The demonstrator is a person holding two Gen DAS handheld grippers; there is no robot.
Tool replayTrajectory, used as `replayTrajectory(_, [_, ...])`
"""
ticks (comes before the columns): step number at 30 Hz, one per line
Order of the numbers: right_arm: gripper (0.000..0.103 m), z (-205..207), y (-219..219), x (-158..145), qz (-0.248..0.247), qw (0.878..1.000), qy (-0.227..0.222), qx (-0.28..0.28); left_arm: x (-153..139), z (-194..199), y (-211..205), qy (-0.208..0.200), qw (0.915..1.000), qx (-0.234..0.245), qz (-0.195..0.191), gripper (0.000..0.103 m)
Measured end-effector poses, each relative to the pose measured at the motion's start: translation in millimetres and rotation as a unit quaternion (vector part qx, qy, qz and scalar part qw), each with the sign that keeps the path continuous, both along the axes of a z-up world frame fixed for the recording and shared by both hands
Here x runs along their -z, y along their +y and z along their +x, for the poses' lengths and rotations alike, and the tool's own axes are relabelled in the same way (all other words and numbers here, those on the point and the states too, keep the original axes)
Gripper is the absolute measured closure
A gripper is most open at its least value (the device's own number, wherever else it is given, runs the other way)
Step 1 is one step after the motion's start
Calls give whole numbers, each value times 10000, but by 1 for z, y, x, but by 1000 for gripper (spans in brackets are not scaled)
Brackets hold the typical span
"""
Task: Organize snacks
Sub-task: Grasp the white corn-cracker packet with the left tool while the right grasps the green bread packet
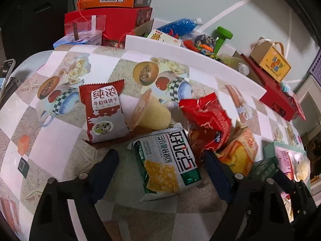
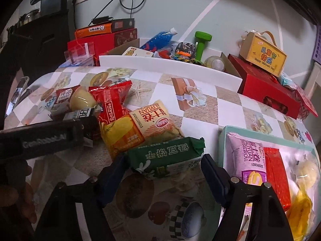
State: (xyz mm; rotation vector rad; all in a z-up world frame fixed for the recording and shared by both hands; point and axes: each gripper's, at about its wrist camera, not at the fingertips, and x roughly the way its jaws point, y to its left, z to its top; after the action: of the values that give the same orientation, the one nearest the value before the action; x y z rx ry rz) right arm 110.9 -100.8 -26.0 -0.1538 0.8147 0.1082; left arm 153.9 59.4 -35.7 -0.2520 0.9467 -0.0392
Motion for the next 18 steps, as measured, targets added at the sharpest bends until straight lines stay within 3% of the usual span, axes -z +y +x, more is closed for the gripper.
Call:
replayTrajectory(2, [24,1,0,1,9,10000,25,0,0,1,-2,-8,9999,16,103,24])
replayTrajectory(6, [27,2,-1,2,31,10000,56,31,0,-1,-1,-21,9999,75,67,45])
replayTrajectory(18, [32,0,-3,-1,79,9999,70,27,-5,-9,0,9,9999,157,-12,50])
